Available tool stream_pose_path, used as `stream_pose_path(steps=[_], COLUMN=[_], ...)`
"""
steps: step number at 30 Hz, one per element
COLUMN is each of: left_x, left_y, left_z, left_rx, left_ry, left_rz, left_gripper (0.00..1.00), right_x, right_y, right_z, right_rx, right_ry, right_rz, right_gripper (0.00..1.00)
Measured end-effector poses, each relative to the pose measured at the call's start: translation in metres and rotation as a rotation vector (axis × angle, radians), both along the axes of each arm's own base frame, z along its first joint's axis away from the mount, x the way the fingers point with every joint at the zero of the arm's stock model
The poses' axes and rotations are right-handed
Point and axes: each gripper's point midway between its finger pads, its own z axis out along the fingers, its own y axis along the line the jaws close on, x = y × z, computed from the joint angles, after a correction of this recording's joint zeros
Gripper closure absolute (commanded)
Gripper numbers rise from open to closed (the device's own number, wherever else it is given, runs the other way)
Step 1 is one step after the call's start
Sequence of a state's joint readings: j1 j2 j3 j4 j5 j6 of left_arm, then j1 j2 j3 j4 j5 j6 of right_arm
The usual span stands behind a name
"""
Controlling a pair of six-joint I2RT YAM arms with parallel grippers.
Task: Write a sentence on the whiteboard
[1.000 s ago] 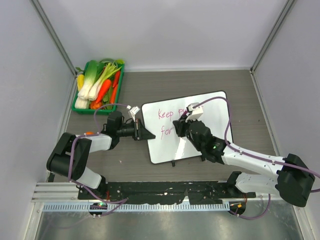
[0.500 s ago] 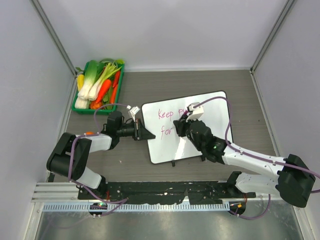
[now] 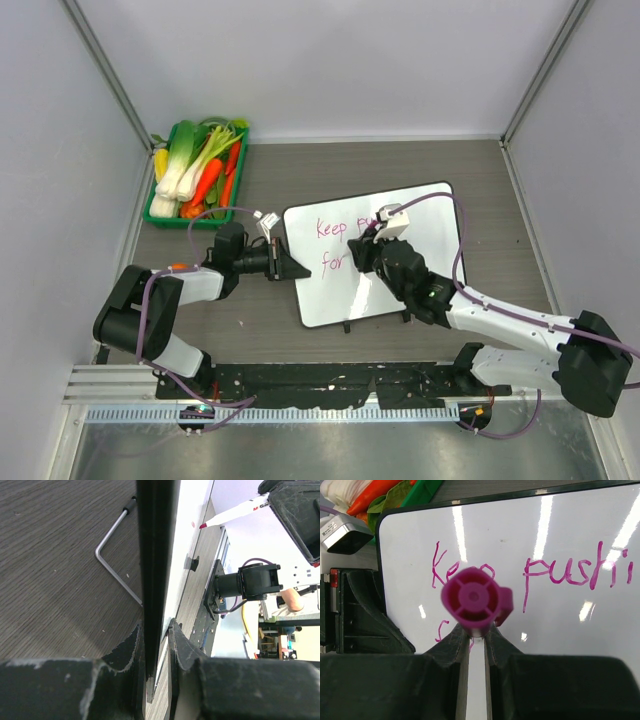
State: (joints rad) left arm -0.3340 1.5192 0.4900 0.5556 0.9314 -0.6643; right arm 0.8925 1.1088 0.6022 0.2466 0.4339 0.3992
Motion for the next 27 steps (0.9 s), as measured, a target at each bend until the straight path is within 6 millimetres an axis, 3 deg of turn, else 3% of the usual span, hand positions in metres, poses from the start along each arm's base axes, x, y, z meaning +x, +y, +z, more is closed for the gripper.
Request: stream_pose_path(steps=[10, 27], left_x=[0.000, 0.000], left_y=[0.000, 0.000], left_z=[0.000, 0.000], left_rx=[0.000, 0.000], left_ry=[0.000, 0.000], left_rz=[0.000, 0.000], left_gripper=[1.00, 1.00], right_x=[0.001, -0.011], right_y=[-0.002, -0.011], right_z=[0.001, -0.013], right_rx=[0.003, 0.002], right_ry=[-0.002, 0.034], right_rz=[-0.005, 0.000], right_gripper=[0.99, 0.99])
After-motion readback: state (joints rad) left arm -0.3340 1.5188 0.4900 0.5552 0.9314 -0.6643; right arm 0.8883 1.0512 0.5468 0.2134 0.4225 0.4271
